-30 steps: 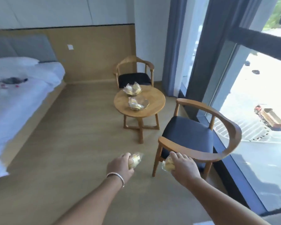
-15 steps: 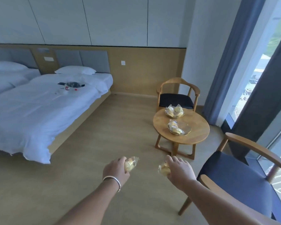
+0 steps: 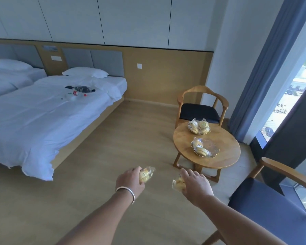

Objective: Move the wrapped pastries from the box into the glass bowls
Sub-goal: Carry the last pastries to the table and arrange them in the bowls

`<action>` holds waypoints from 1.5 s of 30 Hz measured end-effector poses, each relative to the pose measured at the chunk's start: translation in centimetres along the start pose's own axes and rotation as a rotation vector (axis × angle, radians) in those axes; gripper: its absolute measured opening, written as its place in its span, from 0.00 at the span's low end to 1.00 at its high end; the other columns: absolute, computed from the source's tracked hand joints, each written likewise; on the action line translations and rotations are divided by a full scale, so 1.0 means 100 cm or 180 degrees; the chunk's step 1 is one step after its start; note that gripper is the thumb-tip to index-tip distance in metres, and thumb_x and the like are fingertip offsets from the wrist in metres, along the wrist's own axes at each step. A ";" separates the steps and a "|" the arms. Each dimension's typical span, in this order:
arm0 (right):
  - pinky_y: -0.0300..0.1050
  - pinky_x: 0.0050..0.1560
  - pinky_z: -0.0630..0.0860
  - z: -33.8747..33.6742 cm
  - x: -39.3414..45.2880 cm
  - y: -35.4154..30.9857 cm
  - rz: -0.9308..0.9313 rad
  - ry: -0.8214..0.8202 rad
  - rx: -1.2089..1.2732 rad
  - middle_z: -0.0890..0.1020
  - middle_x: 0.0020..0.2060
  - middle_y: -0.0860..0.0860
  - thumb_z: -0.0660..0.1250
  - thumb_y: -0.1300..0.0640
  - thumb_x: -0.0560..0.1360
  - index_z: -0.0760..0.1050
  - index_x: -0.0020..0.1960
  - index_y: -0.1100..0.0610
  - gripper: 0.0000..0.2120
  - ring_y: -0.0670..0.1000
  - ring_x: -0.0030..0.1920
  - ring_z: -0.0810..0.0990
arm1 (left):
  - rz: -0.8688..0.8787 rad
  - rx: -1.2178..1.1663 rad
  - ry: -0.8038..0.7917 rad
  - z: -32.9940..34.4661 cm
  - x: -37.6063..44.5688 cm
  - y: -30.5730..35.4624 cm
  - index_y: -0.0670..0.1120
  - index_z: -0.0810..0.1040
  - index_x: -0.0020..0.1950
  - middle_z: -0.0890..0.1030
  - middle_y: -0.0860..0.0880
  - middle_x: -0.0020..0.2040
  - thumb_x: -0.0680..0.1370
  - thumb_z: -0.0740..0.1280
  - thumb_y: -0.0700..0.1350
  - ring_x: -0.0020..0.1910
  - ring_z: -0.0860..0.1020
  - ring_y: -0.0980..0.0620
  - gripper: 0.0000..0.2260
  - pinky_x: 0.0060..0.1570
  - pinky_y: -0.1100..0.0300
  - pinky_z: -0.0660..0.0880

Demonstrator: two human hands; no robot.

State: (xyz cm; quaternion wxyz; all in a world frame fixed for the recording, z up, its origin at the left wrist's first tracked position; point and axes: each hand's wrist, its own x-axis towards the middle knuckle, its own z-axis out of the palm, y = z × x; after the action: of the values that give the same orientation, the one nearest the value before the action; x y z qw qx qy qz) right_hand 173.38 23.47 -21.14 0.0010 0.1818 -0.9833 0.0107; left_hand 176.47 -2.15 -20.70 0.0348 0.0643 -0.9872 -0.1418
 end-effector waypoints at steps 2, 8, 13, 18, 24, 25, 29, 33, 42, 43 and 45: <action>0.44 0.58 0.70 0.004 0.022 0.002 -0.0067 -0.0033 -0.0016 0.75 0.57 0.46 0.68 0.49 0.72 0.63 0.65 0.48 0.25 0.51 0.58 0.74 | -0.0034 -0.0021 -0.0031 0.004 0.019 -0.002 0.55 0.72 0.59 0.79 0.54 0.53 0.70 0.66 0.49 0.51 0.77 0.48 0.18 0.45 0.57 0.72; 0.45 0.57 0.70 0.010 0.114 0.018 -0.0194 -0.0004 -0.0042 0.75 0.55 0.46 0.68 0.48 0.72 0.63 0.64 0.49 0.24 0.51 0.58 0.74 | -0.0102 0.0024 -0.0067 0.009 0.095 -0.003 0.55 0.72 0.61 0.79 0.53 0.55 0.70 0.66 0.50 0.52 0.77 0.48 0.19 0.47 0.57 0.73; 0.45 0.57 0.70 0.007 0.198 0.038 -0.0272 0.0032 0.0072 0.75 0.55 0.46 0.68 0.48 0.72 0.62 0.66 0.49 0.26 0.50 0.58 0.75 | -0.0240 0.0096 -0.0096 0.004 0.171 0.001 0.54 0.72 0.59 0.78 0.54 0.55 0.70 0.67 0.50 0.52 0.77 0.49 0.17 0.47 0.57 0.73; 0.44 0.57 0.70 -0.001 0.272 0.066 -0.0317 0.0069 0.0151 0.75 0.55 0.45 0.68 0.49 0.73 0.63 0.65 0.48 0.24 0.50 0.58 0.75 | -0.0333 0.0121 -0.0121 0.000 0.248 0.008 0.55 0.72 0.58 0.78 0.54 0.55 0.70 0.67 0.51 0.52 0.77 0.49 0.17 0.48 0.57 0.73; 0.44 0.59 0.71 -0.006 0.347 0.086 -0.0254 0.0029 0.0068 0.75 0.57 0.46 0.69 0.47 0.73 0.61 0.65 0.48 0.25 0.50 0.60 0.74 | -0.0275 0.0099 -0.0141 0.001 0.322 0.006 0.54 0.72 0.59 0.78 0.54 0.55 0.70 0.67 0.51 0.52 0.78 0.49 0.18 0.48 0.57 0.73; 0.44 0.59 0.70 -0.005 0.359 0.086 -0.0248 0.0010 0.0067 0.75 0.57 0.46 0.70 0.47 0.73 0.61 0.65 0.48 0.25 0.50 0.60 0.74 | -0.0269 0.0105 -0.0162 0.001 0.334 0.004 0.54 0.71 0.60 0.78 0.54 0.55 0.70 0.67 0.51 0.52 0.78 0.49 0.18 0.48 0.57 0.73; 0.44 0.59 0.71 0.004 0.415 0.080 -0.0232 -0.0046 0.0109 0.75 0.56 0.45 0.70 0.49 0.72 0.62 0.64 0.47 0.25 0.49 0.58 0.75 | -0.0210 0.0114 -0.0250 0.009 0.394 -0.014 0.55 0.71 0.60 0.78 0.54 0.55 0.70 0.67 0.50 0.52 0.78 0.49 0.18 0.48 0.57 0.73; 0.43 0.57 0.69 0.012 0.476 0.074 -0.0117 -0.0080 0.0150 0.75 0.55 0.44 0.69 0.50 0.71 0.63 0.62 0.46 0.23 0.49 0.57 0.74 | -0.0103 0.0073 -0.0308 0.018 0.465 -0.038 0.55 0.72 0.58 0.79 0.54 0.54 0.69 0.66 0.49 0.51 0.78 0.48 0.18 0.47 0.56 0.73; 0.44 0.58 0.70 0.017 0.602 0.062 0.0316 -0.0158 0.0189 0.75 0.55 0.44 0.70 0.47 0.71 0.63 0.64 0.44 0.25 0.49 0.58 0.74 | 0.0305 0.0021 -0.0370 0.030 0.626 -0.079 0.55 0.71 0.60 0.79 0.54 0.55 0.69 0.66 0.50 0.53 0.78 0.48 0.19 0.48 0.56 0.73; 0.44 0.58 0.70 0.016 0.611 0.063 0.0368 -0.0144 0.0209 0.75 0.55 0.44 0.70 0.47 0.71 0.63 0.63 0.44 0.25 0.49 0.58 0.74 | 0.0367 0.0030 -0.0376 0.030 0.641 -0.079 0.55 0.71 0.60 0.79 0.54 0.55 0.69 0.66 0.50 0.52 0.78 0.48 0.19 0.48 0.56 0.73; 0.44 0.58 0.70 0.014 0.627 0.069 0.0472 -0.0112 0.0241 0.75 0.55 0.44 0.70 0.47 0.71 0.63 0.62 0.44 0.24 0.50 0.57 0.74 | 0.0485 0.0033 -0.0379 0.031 0.668 -0.075 0.55 0.72 0.60 0.79 0.53 0.55 0.69 0.66 0.50 0.52 0.78 0.48 0.19 0.48 0.56 0.73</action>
State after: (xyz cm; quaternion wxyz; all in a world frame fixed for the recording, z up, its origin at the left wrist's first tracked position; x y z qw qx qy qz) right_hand 112.39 7.50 -22.28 -0.0240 0.1084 -0.9928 0.0447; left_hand 110.99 -17.59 -22.45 -0.0136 -0.0193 -0.9903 -0.1372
